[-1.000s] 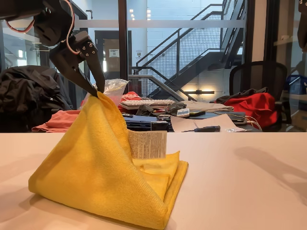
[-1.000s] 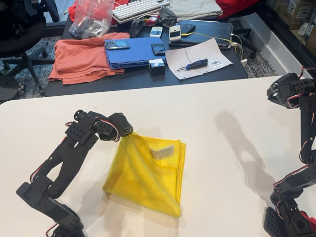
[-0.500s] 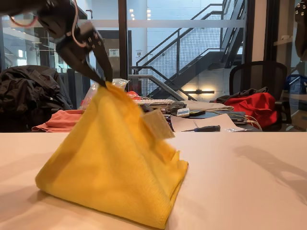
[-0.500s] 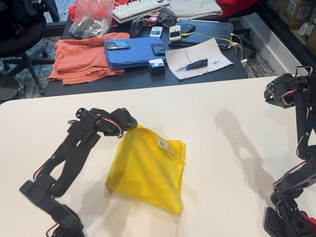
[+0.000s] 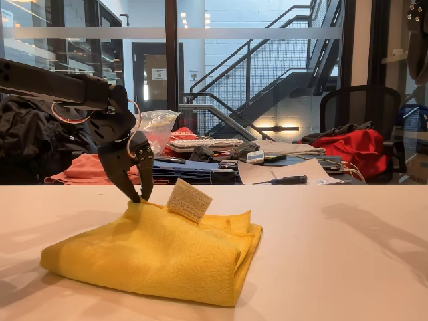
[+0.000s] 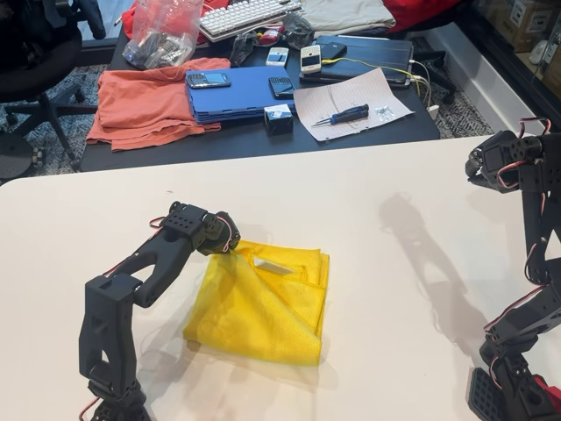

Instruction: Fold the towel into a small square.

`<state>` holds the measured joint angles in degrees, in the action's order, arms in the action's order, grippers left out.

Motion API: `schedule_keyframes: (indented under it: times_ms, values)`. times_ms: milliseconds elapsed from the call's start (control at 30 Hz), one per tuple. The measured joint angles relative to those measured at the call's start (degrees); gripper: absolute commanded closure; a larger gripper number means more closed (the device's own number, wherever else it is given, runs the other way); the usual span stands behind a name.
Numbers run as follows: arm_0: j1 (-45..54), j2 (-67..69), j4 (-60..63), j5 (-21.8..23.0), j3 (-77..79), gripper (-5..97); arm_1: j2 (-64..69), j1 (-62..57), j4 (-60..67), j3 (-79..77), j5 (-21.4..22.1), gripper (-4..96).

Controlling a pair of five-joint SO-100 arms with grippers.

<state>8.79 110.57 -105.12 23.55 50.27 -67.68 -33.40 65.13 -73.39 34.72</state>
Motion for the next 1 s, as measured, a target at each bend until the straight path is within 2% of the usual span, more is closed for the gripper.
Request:
schedule_keyframes:
  times_ms: [133,167,300,433,633,733,867,1000]
  values:
    - [0.88,0.00,0.00,0.00,0.00,86,0.00,0.00,8.88,0.70,11.25,62.0]
    - [0.88,0.00,0.00,0.09,0.00,84,0.00,0.09,9.23,0.70,12.57,56.2]
    - [1.14,0.09,0.00,0.62,0.00,79,0.00,2.20,9.14,3.16,13.62,36.9]
    - [0.97,-0.09,0.00,0.35,0.00,79,-0.53,6.86,4.92,12.04,13.45,21.2]
    - [5.10,-0.09,0.00,0.53,0.00,79,-5.54,13.18,3.69,28.56,8.88,4.2]
    - [11.87,-0.09,0.00,0.70,1.76,79,-10.46,16.26,4.83,34.54,4.83,-1.5]
    - [24.08,-6.24,0.18,0.79,7.73,79,-18.46,23.82,8.35,38.67,-0.53,-4.3]
    - [31.99,-19.78,5.71,0.79,6.42,78,-26.63,30.15,12.04,39.55,-2.46,-4.3]
